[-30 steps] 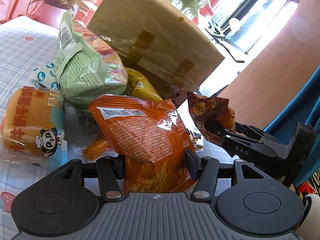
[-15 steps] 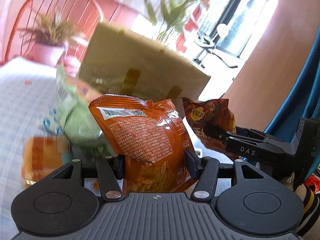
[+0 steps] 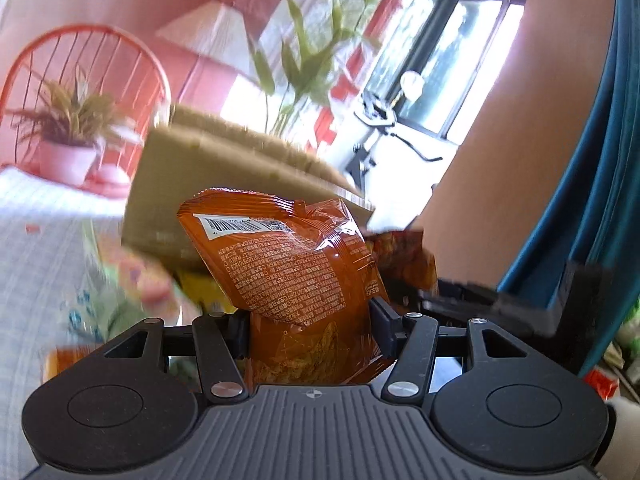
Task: Organize snacks
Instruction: 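Lift both orange bags and carry them over the cardboard box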
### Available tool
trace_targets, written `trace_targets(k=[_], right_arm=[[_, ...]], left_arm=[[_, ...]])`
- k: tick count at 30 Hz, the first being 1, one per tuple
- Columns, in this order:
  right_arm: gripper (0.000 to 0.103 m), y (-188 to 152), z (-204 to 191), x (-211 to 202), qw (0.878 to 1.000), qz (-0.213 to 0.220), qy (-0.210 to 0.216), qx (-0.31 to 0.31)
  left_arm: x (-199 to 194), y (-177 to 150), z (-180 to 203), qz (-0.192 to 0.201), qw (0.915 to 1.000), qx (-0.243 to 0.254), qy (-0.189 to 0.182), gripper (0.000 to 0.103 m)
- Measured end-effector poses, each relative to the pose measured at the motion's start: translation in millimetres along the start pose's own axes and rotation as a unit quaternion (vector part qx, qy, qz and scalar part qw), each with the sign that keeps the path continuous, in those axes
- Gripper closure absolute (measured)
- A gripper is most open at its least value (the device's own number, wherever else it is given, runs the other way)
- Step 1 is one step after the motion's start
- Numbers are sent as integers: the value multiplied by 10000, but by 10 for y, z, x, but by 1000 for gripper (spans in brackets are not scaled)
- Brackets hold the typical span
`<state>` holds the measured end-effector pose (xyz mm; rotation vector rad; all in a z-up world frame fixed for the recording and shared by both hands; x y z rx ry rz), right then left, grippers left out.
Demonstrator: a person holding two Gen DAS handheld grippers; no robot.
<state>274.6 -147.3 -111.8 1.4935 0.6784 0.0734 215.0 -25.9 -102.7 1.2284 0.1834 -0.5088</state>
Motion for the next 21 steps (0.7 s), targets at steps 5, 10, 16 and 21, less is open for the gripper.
trace_targets(k=[5, 10, 16, 21], right_arm=[[39, 191, 13, -21, 9998, 173, 52, 43], [39, 424, -3, -16, 9994, 338, 119, -4], [39, 746, 32, 33, 9984, 529, 188, -73], [39, 1015, 113, 171, 9977, 635, 204, -94]], left_arm=[[-64, 347, 22, 338, 9993, 131, 110, 43], [-50, 612, 35, 482, 9986, 110, 204, 43], [-13, 964, 16, 614, 9973, 105, 378, 43], [71, 1278, 5, 850, 9950, 163, 499, 43]])
Point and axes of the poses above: each gripper's, at about its wrist camera, not at the fingertips, and x roughly the way its jaws point, z to its right, y to its top, the point moved 7 cm from there along x, roughly the way its jaws point, and after that the axes turned 9 degrees about y, right-handed, at the moved point
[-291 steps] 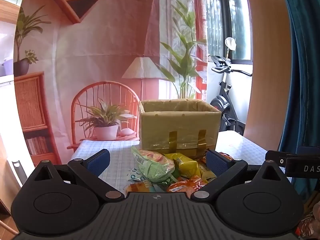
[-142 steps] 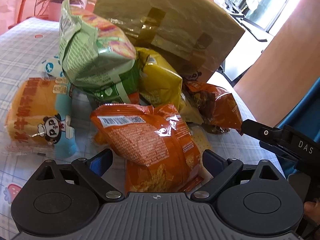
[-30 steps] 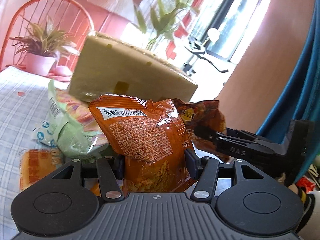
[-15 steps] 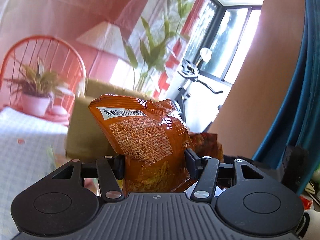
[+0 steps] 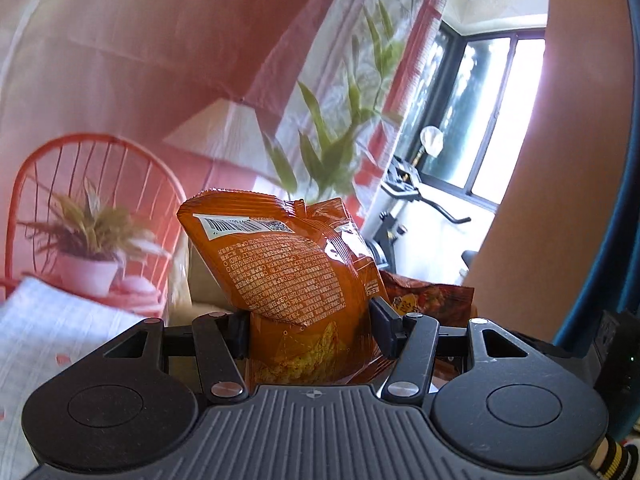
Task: Organize snacks
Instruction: 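Lift both orange bags and carry them over the cardboard box, then open both tools to drop the orange bags into the box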
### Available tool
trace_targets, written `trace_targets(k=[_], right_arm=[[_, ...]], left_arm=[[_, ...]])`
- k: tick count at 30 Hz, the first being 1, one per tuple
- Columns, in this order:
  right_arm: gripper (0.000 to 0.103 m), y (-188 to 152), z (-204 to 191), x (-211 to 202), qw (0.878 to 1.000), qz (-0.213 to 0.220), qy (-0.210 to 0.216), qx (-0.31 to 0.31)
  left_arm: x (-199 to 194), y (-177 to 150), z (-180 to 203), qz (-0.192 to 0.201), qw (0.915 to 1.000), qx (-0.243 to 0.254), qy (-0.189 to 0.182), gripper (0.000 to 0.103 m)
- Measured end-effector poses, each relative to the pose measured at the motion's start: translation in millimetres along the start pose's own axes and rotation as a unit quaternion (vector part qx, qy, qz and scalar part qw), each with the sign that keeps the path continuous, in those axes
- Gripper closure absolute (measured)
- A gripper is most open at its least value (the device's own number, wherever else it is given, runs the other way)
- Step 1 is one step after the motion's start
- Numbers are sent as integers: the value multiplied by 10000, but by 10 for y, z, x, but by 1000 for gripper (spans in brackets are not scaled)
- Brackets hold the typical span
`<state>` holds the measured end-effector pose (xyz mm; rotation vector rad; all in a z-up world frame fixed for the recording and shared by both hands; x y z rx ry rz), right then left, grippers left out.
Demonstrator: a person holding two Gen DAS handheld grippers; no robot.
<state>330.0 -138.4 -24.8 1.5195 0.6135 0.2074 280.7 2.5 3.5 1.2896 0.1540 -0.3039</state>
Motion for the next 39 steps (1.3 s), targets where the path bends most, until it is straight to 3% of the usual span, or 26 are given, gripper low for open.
trace_targets(k=[6, 13, 20, 31, 33, 36, 39], right_arm=[[39, 256, 200, 341, 9995, 137, 21, 280], [39, 396, 506, 903, 9983, 19, -149, 569], [39, 173, 690, 1367, 9961, -377, -339, 727], [38, -44, 783, 1585, 9931, -607, -417, 909], [37, -65, 799, 1597, 9923, -637, -417, 978], [34, -83, 800, 1598, 9920, -687, -391, 982], [29, -89, 806, 1574, 9917, -680, -388, 1019]], left_arm=[[345, 274, -57, 116, 9998, -11, 168, 43], [905, 411, -68, 96, 9979, 377, 509, 43], [1403, 297, -110, -283, 9958, 550, 672, 43], [1752, 79, -170, -960, 9887, 850, 776, 42], [1767, 48, -171, -1006, 9867, 986, 810, 37], [1724, 80, -190, -862, 9864, 1062, 915, 20], [1682, 148, -175, -784, 9874, 1049, 889, 18]])
Point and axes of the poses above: each gripper's, at about its wrist camera, not at the fingertips, and x roughly the way its jaws point, z to its right, y to its top, the point moved 7 cm from there along x, roughly the way its jaws point, and after that the axes turned 9 degrees about y, right-handed, at the moved point
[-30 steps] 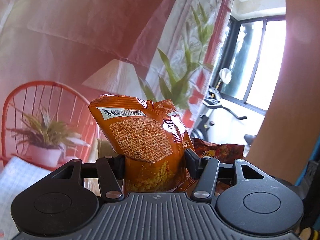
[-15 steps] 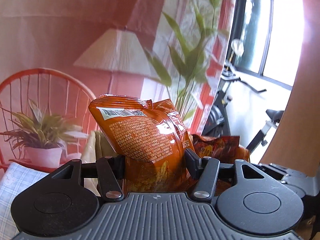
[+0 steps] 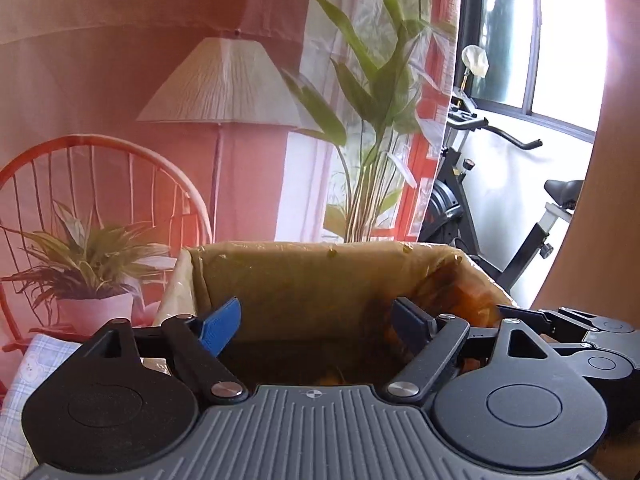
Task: Organize snacks
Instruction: 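Open both tools to drop the orange bags into the box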
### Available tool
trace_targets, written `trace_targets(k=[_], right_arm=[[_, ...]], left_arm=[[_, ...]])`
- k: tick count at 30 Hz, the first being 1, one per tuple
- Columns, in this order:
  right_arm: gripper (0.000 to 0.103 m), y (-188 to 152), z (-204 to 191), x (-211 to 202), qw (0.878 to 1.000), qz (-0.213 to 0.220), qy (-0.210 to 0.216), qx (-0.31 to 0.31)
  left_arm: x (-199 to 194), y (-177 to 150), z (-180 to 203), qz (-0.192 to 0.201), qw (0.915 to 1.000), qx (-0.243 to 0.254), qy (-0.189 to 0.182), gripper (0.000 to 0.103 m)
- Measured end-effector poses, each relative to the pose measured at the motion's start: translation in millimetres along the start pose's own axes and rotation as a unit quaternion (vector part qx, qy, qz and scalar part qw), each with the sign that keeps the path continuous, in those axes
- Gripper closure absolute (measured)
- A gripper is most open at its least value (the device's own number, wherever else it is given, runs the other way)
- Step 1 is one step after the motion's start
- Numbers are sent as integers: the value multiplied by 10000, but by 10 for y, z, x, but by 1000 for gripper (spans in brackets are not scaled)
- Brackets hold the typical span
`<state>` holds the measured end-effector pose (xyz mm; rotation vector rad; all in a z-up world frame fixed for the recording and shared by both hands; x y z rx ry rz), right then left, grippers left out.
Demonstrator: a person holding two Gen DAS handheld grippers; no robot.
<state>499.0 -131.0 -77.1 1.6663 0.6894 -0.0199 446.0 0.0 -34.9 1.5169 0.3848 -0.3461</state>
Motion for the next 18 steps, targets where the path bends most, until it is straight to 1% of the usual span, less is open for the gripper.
trace_targets(k=[1, 2, 6, 9, 11, 13, 18], right_arm=[[24, 0, 3, -17, 10000, 22, -10, 17], [23, 0, 2, -36, 10000, 36, -28, 24], [23, 3, -45, -128, 10000, 41, -37, -41], [23, 2, -93, -236, 9999, 77, -22, -84], [23, -13, -122, -331, 9999, 114, 15, -49], [23, -46, -157, -426, 9999, 150, 68, -4], [23, -215, -256, -644, 9998, 162, 121, 48]], left_arm=[[-14, 11, 3, -19, 10000, -1, -3, 18], [-34, 11, -12, -39, 10000, -8, 3, 18], [-122, 0, -67, -121, 9999, -115, 2, 18], [-243, -43, -153, -208, 9993, -311, -33, 18], [-351, -85, -204, -196, 9990, -383, -86, 18], [-455, -116, -248, -160, 9992, -361, -62, 18], [-734, -170, -399, -95, 9989, -458, -81, 18]])
Point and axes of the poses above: each gripper's, at about its wrist camera, not at the fingertips, and x roughly the way its jaws point, z to its right, y to its top, the point moved 7 cm from there along x, roughly the way its jaws point, and after that the axes turned 9 degrees about y, right-handed, at the moved point
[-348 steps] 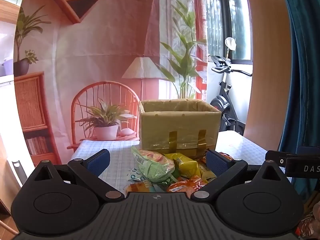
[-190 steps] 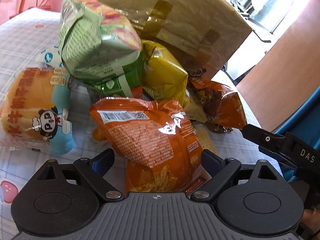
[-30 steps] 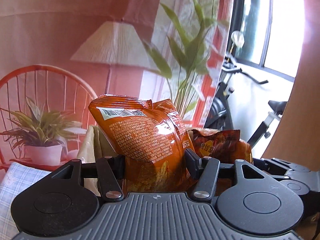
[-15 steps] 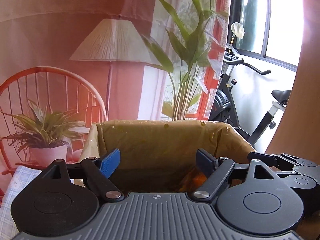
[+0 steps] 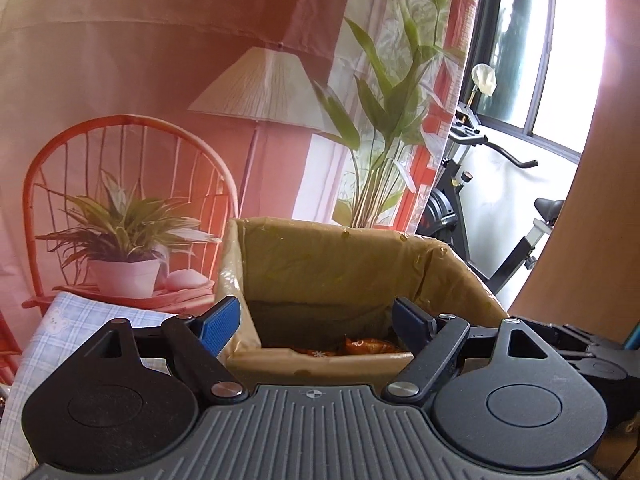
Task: Organize snacks
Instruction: 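Open both tools to drop the orange bags into the box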
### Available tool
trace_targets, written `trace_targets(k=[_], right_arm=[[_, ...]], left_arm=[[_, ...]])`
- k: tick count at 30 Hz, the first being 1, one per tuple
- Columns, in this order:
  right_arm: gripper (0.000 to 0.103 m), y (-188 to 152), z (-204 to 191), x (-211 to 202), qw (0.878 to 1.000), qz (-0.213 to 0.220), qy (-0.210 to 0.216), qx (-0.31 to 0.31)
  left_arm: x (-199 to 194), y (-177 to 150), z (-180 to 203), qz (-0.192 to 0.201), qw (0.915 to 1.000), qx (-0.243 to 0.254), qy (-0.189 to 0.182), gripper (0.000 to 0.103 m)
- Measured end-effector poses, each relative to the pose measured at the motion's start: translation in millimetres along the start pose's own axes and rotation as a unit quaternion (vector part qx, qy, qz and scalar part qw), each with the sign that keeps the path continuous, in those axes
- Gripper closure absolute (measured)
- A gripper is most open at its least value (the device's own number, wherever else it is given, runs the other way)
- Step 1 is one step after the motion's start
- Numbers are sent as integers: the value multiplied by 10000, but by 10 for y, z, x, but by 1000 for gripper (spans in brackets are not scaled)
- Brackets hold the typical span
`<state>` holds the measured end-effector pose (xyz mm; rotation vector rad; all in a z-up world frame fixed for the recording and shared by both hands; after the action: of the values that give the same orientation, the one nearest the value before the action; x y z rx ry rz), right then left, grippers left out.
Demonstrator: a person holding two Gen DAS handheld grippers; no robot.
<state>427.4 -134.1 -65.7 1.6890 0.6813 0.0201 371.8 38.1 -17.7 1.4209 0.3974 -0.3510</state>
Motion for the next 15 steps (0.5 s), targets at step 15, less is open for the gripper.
trace_targets(k=[15], right_arm=[[22, -536, -190, -496, 9998, 126, 164, 31]], left_arm=[[-618, -538, -475, -22, 9996, 272, 90, 18]])
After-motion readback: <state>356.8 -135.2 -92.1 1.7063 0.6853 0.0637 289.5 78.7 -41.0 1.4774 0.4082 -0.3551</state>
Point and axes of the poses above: each gripper's, at about its wrist camera, not at the fingertips, and x roughly the way its jaws point, z to its right, y to its top, the point moved 7 cm from there along x, roughly the way its jaws point, and after that the axes turned 9 degrees about y, right-handed, at the moved point
